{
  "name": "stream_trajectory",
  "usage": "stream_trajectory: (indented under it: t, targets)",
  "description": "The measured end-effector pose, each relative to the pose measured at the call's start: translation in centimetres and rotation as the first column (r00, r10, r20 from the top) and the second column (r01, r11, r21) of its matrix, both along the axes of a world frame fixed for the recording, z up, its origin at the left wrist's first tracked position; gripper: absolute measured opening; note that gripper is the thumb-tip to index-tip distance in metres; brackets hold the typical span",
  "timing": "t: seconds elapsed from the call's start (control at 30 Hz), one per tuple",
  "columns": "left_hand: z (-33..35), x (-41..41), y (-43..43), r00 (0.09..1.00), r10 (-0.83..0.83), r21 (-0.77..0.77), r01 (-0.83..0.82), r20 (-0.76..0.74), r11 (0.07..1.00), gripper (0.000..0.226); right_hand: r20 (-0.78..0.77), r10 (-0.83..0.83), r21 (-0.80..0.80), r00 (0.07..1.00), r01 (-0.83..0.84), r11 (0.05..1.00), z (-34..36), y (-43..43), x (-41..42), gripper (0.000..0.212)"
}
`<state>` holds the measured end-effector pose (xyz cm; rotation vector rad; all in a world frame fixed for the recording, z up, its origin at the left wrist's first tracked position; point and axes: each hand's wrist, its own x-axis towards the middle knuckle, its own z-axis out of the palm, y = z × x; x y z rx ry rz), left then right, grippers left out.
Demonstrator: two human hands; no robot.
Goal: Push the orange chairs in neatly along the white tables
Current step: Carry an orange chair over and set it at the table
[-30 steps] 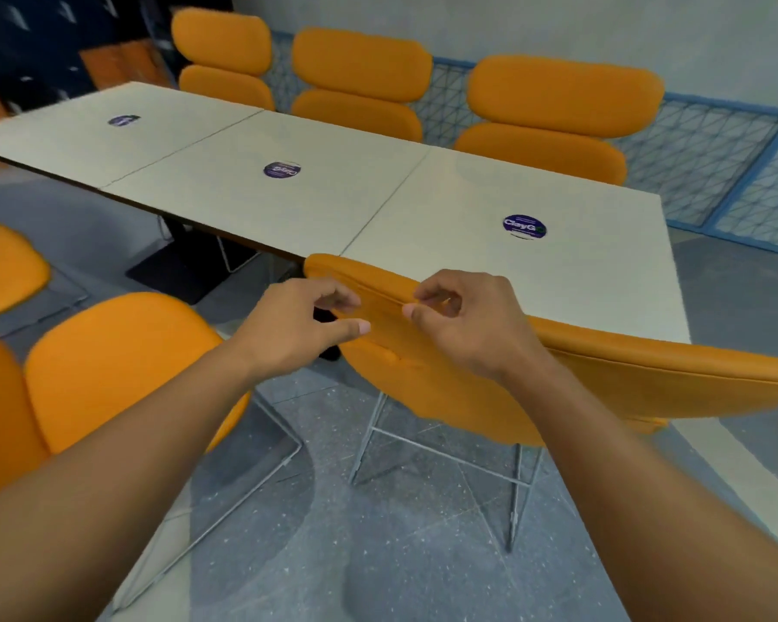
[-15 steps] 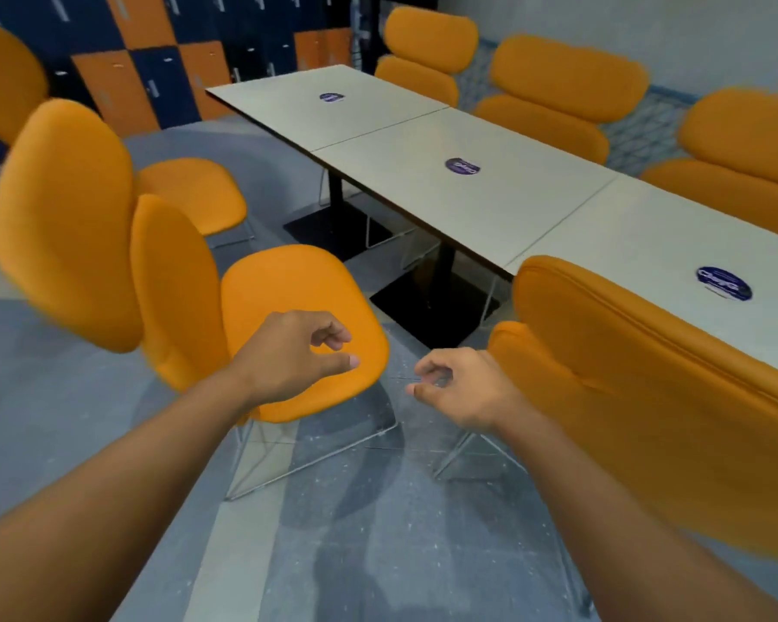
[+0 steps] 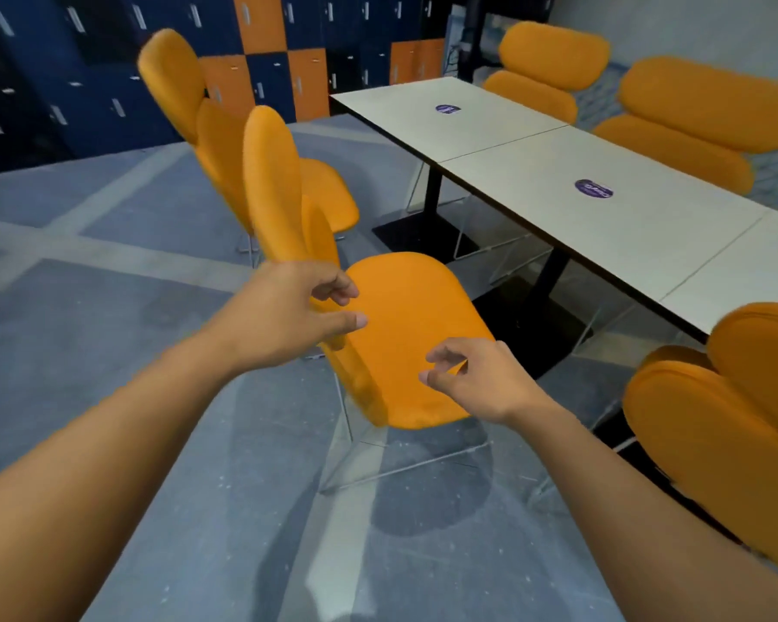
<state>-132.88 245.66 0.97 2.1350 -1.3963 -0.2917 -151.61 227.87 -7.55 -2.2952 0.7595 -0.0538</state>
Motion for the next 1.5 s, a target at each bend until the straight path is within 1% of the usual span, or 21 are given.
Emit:
stream_trajectory:
  t: [0.1, 0.23, 0.37, 0.47, 0.7, 0.8, 0.9, 1.1, 1.17, 1.23, 1.3, 1.33, 1.43, 1.5]
  targets:
    - [1.4, 3.7, 2.6, 0.999, 0.032, -0.040, -0.030, 0.041, 0.999, 0.036, 0.031, 0.030, -0.030, 0.999, -0.029, 0.999, 0.9, 1.4, 3.6, 0.041]
    - [2.2, 8.6, 4.7, 0.989, 0.116, -0.051, -0.111, 0.089, 0.992, 0.041, 0.101, 0.009, -0.061, 0.995, -0.003, 0.998, 2.5, 2.0, 8.3, 0.048]
    - [1.4, 13.3, 5.7, 0.981, 0.171, -0.032, -0.168, 0.097, 0.985, 0.051, 0.210, -0.033, -0.039, 0.977, 0.042, 0.998, 3.6, 1.8, 12.7, 0.055]
    - [0.5, 17.0, 5.5, 0.972, 0.213, -0.019, -0.212, 0.101, 0.977, 0.053, 0.244, -0.027, -0.019, 0.969, 0.032, 0.999, 4.0, 1.6, 16.3, 0.057]
    - [-0.7, 26.0, 2.6, 0.954, 0.267, 0.024, -0.272, 0.133, 0.962, 0.062, 0.249, 0.011, 0.032, 0.968, -0.019, 0.999, 4.3, 0.5, 25.4, 0.078]
    - [-1.2, 29.8, 1.0, 0.960, 0.256, 0.053, -0.263, 0.109, 0.963, 0.063, 0.207, 0.042, 0.072, 0.977, -0.058, 0.996, 4.5, 0.0, 28.8, 0.089]
    - [-1.7, 33.1, -0.5, 0.961, 0.250, 0.060, -0.258, 0.114, 0.964, 0.061, 0.173, 0.063, 0.082, 0.983, -0.078, 0.994, 4.5, -0.5, 31.7, 0.093]
    - [-2.4, 37.6, -3.1, 0.974, 0.183, 0.048, -0.191, 0.131, 0.980, 0.058, 0.042, 0.101, 0.012, 0.994, -0.102, 0.995, 4.2, -0.5, 35.1, 0.100]
    - [-2.5, 38.8, -4.1, 0.979, 0.168, 0.044, -0.174, 0.120, 0.984, 0.057, 0.026, 0.097, -0.012, 0.995, -0.097, 0.995, 4.2, -0.6, 35.6, 0.099]
    - [-2.6, 39.9, -5.1, 0.985, 0.143, 0.048, -0.148, 0.101, 0.988, 0.055, 0.035, 0.090, -0.003, 0.995, -0.090, 0.996, 4.3, -0.6, 35.7, 0.091]
    - [-2.6, 40.8, -6.3, 0.994, 0.086, 0.040, -0.089, 0.075, 0.995, 0.055, 0.061, 0.063, 0.033, 0.996, -0.065, 0.997, 4.3, -0.4, 35.6, 0.077]
    - [-2.6, 41.0, -6.7, 0.996, 0.056, 0.030, -0.058, 0.069, 0.998, 0.056, 0.060, 0.047, 0.049, 0.997, -0.050, 0.998, 4.3, -0.3, 35.5, 0.073]
    - [-2.5, 42.0, -7.9, 0.994, -0.072, 0.010, 0.071, 0.078, 0.997, 0.058, 0.010, -0.026, 0.028, 1.000, 0.026, 0.999, 5.1, 0.5, 35.9, 0.080]
    - [-2.2, 42.7, -8.5, 0.981, -0.174, 0.018, 0.173, 0.088, 0.985, 0.065, -0.005, -0.092, 0.021, 0.996, 0.092, 0.996, 5.7, 1.4, 36.2, 0.068]
